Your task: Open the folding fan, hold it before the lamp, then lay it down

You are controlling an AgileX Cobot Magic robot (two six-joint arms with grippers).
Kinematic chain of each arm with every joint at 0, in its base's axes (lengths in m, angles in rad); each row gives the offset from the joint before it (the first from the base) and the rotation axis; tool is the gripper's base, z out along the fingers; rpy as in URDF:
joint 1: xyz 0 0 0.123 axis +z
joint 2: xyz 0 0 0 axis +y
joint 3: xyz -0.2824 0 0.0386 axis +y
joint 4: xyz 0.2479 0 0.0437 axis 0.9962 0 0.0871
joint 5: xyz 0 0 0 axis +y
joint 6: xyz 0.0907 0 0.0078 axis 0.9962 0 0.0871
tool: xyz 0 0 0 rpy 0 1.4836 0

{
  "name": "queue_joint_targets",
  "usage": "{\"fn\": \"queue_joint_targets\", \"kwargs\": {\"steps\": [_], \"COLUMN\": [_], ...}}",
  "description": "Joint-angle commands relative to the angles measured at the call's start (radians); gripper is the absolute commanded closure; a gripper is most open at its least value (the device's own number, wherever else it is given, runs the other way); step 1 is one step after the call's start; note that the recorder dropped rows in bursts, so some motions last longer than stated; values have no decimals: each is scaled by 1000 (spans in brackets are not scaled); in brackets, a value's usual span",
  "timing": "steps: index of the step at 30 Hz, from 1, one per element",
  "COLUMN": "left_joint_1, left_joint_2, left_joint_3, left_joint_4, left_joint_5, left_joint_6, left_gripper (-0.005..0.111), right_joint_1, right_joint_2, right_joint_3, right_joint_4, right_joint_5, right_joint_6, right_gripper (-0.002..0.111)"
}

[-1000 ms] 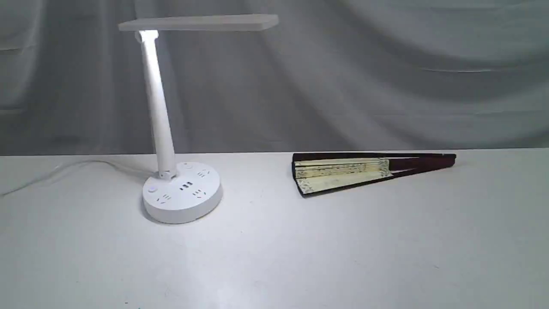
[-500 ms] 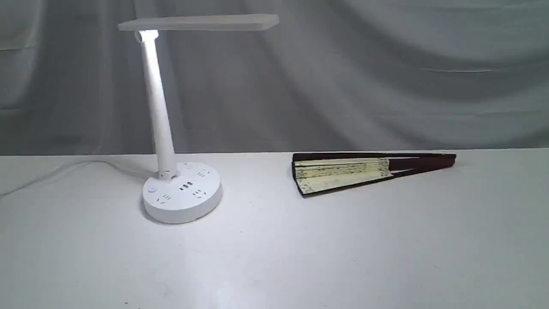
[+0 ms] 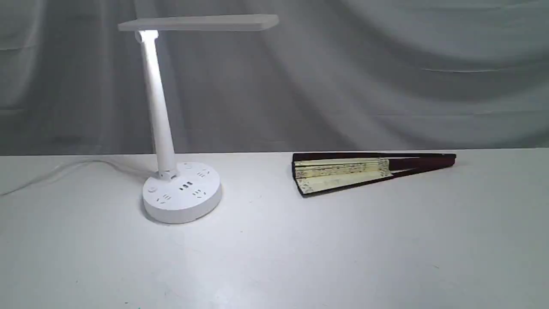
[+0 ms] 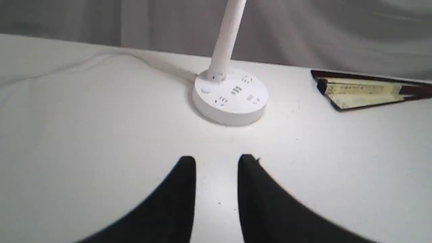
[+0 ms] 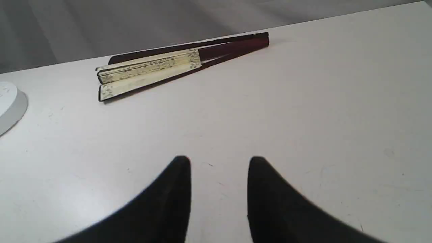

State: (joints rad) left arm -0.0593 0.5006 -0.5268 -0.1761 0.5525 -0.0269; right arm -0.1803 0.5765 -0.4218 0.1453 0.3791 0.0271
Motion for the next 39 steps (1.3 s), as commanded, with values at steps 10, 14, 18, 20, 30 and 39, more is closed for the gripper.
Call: {"fn": "queue_joint_targets", "kwargs": {"steps": [10, 14, 18, 20, 30, 39], "left_joint_1": [1, 1, 1, 1, -24, -112], "left_joint_2": [246, 316, 375, 396, 498, 670], "left_joint_3": [-2, -2, -2, -2, -15, -123], "left_joint_4": [-23, -28, -122, -191, -338, -310], "left_joint_5": [-93, -91, -93, -86, -81, -81], "left_joint_6": [27, 69, 137, 221, 369, 375], "left_gripper": [81, 81, 81, 81, 81, 81], "right_joint_1": [-6, -6, -6, -6, -6, -6], "right_joint_2": [305, 401, 493, 544, 801, 1039], "right_joint_3": [-233, -308, -358, -379, -525, -728], "right_joint_4": [-2, -2, -2, -2, 2, 48], "right_joint_5": [30, 60, 64, 64, 109, 160], "right_joint_6": [-1, 1, 1, 1, -76, -122], "right_gripper": [74, 74, 74, 74, 73, 54]}}
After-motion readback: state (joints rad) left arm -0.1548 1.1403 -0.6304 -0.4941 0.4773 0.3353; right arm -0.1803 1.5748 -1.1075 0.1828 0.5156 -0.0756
